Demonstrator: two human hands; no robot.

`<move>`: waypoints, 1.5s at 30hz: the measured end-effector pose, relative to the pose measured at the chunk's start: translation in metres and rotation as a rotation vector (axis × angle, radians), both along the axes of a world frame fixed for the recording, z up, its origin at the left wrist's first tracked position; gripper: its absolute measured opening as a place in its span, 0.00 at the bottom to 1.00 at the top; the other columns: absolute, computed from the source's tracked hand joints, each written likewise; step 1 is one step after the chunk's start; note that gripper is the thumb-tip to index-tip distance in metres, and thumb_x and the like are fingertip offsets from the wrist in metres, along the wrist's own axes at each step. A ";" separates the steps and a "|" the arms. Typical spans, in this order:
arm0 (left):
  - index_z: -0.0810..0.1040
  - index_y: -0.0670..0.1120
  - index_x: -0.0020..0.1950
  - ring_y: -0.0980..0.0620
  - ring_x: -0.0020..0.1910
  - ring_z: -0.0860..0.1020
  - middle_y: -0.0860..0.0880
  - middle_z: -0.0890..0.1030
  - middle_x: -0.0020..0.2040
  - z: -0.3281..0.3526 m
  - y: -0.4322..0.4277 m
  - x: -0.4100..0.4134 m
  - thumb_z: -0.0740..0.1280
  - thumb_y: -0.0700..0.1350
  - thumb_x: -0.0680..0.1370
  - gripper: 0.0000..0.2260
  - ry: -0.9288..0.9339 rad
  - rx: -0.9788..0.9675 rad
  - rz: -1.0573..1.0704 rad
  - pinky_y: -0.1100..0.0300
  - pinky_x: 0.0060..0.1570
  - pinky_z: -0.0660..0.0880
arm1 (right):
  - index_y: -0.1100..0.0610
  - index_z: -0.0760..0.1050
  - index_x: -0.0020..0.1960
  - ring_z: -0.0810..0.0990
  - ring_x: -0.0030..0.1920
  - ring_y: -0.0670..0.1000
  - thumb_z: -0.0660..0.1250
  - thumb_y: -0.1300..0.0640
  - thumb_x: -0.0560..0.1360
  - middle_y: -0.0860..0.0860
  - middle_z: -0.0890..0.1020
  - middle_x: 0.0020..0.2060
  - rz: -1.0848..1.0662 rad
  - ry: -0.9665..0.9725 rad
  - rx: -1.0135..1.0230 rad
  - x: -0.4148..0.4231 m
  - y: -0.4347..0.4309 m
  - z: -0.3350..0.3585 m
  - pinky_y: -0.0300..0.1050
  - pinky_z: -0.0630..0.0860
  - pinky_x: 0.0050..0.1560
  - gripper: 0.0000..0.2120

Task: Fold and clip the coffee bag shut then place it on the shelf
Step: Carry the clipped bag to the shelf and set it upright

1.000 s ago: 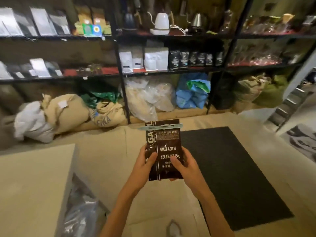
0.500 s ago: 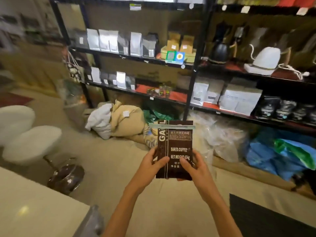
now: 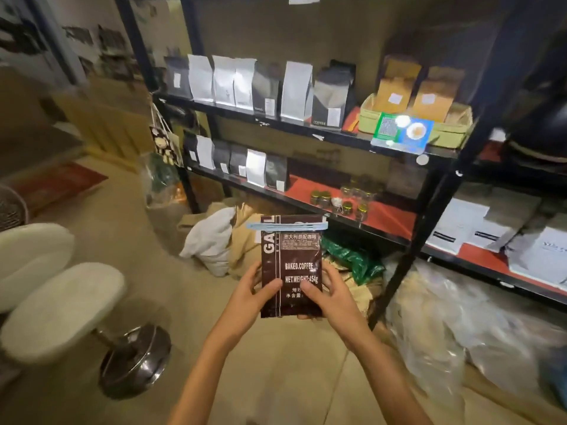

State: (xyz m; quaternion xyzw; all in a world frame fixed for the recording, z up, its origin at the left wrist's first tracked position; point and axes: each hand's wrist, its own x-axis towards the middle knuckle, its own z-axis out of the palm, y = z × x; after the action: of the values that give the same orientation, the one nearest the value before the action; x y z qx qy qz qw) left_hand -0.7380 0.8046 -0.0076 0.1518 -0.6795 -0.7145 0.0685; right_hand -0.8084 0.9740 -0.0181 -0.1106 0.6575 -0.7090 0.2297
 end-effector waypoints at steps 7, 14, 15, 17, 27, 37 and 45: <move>0.74 0.51 0.63 0.64 0.51 0.83 0.57 0.84 0.53 -0.021 -0.137 -0.185 0.67 0.33 0.78 0.18 0.029 -0.081 -0.106 0.67 0.48 0.79 | 0.53 0.68 0.68 0.81 0.60 0.48 0.70 0.59 0.76 0.51 0.80 0.62 -0.139 0.006 0.003 -0.167 -0.135 -0.030 0.45 0.82 0.52 0.23; 0.72 0.43 0.69 0.49 0.60 0.81 0.45 0.81 0.62 -0.036 -0.210 -0.362 0.69 0.38 0.78 0.20 -0.007 -0.179 -0.274 0.57 0.57 0.79 | 0.48 0.68 0.70 0.82 0.60 0.50 0.73 0.51 0.74 0.50 0.82 0.61 -0.293 -0.060 0.025 -0.311 -0.202 -0.049 0.51 0.80 0.58 0.27; 0.72 0.44 0.69 0.47 0.61 0.80 0.45 0.81 0.62 -0.044 -0.219 -0.392 0.69 0.39 0.77 0.20 -0.014 -0.194 -0.291 0.52 0.59 0.78 | 0.46 0.68 0.70 0.81 0.61 0.50 0.73 0.49 0.73 0.50 0.81 0.63 -0.316 -0.063 0.042 -0.336 -0.212 -0.057 0.51 0.79 0.59 0.28; 0.72 0.44 0.68 0.45 0.61 0.80 0.45 0.81 0.61 -0.063 -0.232 -0.438 0.69 0.38 0.77 0.20 -0.032 -0.202 -0.312 0.47 0.61 0.77 | 0.45 0.69 0.68 0.82 0.60 0.49 0.72 0.49 0.74 0.50 0.81 0.62 -0.328 -0.048 0.074 -0.376 -0.224 -0.073 0.50 0.80 0.58 0.25; 0.70 0.47 0.70 0.61 0.58 0.79 0.50 0.79 0.62 -0.192 -0.265 -0.616 0.67 0.39 0.79 0.20 0.026 -0.265 -0.354 0.66 0.56 0.77 | 0.44 0.72 0.67 0.77 0.58 0.36 0.72 0.52 0.74 0.40 0.78 0.58 -0.504 0.142 0.258 -0.541 -0.268 -0.182 0.32 0.73 0.54 0.23; 0.74 0.52 0.63 0.50 0.60 0.78 0.52 0.80 0.57 -0.250 -0.277 -0.647 0.68 0.43 0.78 0.15 0.210 -0.428 -0.351 0.46 0.59 0.78 | 0.47 0.70 0.72 0.75 0.58 0.41 0.73 0.53 0.74 0.43 0.76 0.57 -0.750 0.303 0.541 -0.557 -0.293 -0.230 0.33 0.68 0.54 0.28; 0.74 0.47 0.64 0.54 0.50 0.75 0.49 0.71 0.51 -0.261 -0.277 -0.645 0.69 0.39 0.77 0.16 0.204 -0.545 -0.204 0.63 0.56 0.75 | 0.41 0.70 0.69 0.77 0.52 0.43 0.72 0.52 0.75 0.45 0.78 0.52 -0.816 0.437 0.679 -0.554 -0.309 -0.248 0.40 0.74 0.55 0.24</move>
State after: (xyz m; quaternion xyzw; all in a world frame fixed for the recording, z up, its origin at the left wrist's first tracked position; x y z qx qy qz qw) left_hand -1.3830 0.5277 -0.2683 -0.0140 -0.8475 -0.5205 0.1025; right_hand -1.3620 0.6655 -0.2660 0.0884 0.8699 -0.4502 -0.1811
